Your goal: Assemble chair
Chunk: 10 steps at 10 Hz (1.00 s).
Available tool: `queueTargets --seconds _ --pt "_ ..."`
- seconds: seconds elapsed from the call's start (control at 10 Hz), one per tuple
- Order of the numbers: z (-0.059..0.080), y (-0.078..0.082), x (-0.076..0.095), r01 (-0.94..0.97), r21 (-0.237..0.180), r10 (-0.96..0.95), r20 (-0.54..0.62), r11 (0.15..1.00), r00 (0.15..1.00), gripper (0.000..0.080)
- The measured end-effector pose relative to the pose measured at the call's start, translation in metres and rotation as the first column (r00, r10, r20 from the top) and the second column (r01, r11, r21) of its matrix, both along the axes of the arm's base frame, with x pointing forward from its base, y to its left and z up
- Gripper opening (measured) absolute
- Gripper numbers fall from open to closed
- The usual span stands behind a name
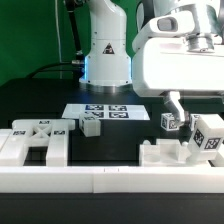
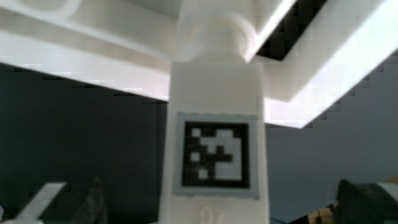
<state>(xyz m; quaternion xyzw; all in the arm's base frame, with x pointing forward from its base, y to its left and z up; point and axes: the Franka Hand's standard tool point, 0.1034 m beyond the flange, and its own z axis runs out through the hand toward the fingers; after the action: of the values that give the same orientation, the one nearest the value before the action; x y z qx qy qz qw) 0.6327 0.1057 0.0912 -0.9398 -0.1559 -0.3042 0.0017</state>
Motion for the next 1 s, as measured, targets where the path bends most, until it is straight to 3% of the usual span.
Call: queueTargets --seconds 0.3,0.6,1.0 --pt "0.009 -0.007 0.004 -0.001 -0.008 0.001 -0.042 1.0 0.999 0.0649" --pt "-0.002 -0.003 -0.003 -0.012 -0.017 0.008 -0.225 1.0 0.974 0.0649" --pt "-0.007 -0.002 -0.004 -0.033 -0.032 0.012 -0.509 0.999 0.861 0.0649"
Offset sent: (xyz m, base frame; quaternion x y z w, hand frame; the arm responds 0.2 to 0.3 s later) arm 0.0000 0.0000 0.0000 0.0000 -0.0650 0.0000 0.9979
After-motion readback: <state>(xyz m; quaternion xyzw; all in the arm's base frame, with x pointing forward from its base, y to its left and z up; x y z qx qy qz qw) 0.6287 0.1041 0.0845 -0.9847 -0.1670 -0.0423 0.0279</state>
